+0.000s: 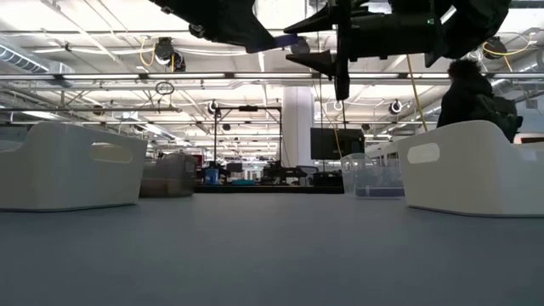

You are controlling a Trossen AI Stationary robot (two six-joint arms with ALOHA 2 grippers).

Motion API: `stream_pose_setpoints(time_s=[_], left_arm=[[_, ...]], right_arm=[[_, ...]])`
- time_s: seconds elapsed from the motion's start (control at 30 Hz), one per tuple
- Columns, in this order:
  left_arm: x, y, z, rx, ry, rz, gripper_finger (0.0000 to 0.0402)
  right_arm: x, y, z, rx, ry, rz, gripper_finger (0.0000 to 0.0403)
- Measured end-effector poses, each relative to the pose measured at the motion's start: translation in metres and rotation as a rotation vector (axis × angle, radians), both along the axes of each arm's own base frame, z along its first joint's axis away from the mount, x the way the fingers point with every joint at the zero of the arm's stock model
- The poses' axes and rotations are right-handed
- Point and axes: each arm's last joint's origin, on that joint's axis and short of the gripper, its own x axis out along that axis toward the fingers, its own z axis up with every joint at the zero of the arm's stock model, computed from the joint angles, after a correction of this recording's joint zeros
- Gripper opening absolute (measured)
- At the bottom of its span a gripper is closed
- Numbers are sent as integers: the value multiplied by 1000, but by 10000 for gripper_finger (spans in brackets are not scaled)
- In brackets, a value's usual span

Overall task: Sort & place blocks by color
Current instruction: Put the purple block into the transparent bin

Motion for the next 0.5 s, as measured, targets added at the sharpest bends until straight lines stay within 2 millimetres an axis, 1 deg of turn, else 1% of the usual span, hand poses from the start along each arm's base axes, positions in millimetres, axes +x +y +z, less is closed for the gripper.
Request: stream_pose_setpoints(time_s=[0.1, 0.2, 0.33, 0.5], left_arm=[[1, 2, 1, 2, -1, -1, 106], [2, 5, 0, -10, 2, -34, 106], [4, 11, 0, -26, 2, -57, 106], [5, 19, 0, -22, 10, -38, 106]], right_arm=[[0, 0, -1, 36, 3, 7, 208], [0, -1, -1, 55, -4, 7, 216], [2, -1, -5, 66, 6, -29, 196], [8, -2, -11, 73, 6, -46, 147]])
